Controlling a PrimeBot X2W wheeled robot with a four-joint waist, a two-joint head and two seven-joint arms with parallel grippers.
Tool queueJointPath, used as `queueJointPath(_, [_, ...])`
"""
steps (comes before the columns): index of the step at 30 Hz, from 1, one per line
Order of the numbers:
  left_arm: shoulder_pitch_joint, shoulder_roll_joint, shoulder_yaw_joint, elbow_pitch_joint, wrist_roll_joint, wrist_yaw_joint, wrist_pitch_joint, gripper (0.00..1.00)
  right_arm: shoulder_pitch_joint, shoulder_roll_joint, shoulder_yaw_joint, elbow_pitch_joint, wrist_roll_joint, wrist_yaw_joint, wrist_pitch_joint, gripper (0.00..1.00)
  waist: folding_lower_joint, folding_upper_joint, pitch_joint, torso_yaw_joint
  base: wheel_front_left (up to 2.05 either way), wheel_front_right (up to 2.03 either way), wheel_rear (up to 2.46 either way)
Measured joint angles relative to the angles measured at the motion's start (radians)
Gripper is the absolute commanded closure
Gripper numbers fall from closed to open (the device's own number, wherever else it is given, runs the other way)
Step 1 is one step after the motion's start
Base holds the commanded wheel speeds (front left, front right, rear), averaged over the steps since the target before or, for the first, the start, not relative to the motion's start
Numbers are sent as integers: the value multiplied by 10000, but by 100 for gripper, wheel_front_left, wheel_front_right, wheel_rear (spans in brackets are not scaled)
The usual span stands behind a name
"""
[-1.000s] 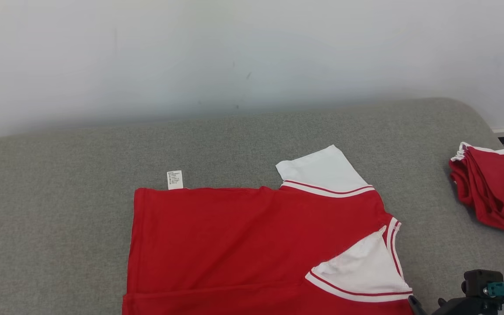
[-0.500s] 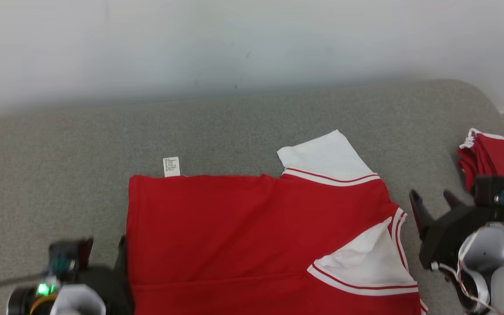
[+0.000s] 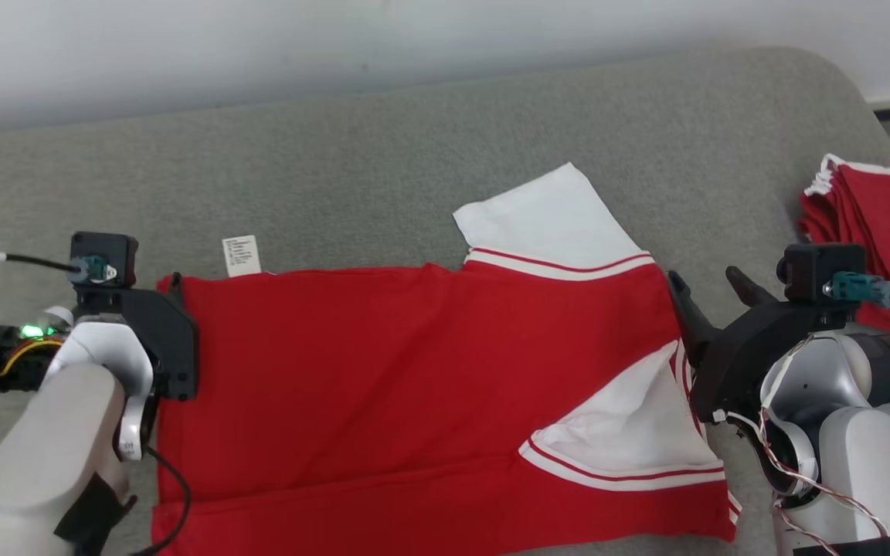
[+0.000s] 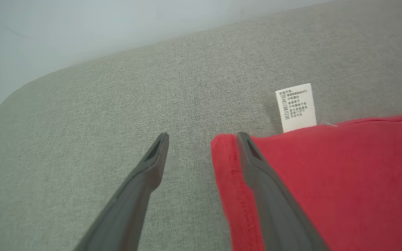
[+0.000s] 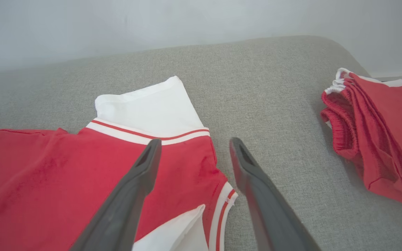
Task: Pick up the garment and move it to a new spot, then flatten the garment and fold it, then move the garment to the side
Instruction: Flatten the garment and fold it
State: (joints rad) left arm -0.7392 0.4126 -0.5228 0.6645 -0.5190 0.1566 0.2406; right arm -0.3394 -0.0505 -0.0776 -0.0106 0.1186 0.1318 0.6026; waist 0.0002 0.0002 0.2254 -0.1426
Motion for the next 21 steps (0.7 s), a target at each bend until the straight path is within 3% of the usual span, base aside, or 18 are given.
queueJointPath(8, [-676,286,-332,1085,414,-71,487,0,-155,-4,-188,130,-58,0,-267,0,0,0,632,-429,0,0,0])
queueJointPath(17, [-801,44,-485,1490,180,-384,1043,2,-163,0,-132,265,-88,0,-311,0,-2,-1,529,-379,0,0,0])
queueJointPath(19, [-800,56,-476,1515,105,-487,1129,27,-183,0,6,263,-81,0,-290,0,-2,-1,533,-420,0,0,0])
queueJointPath(21, [-801,81,-483,1517,67,-522,1131,43,-266,0,121,226,-96,0,-219,0,-3,-1,566,-480,0,0,0])
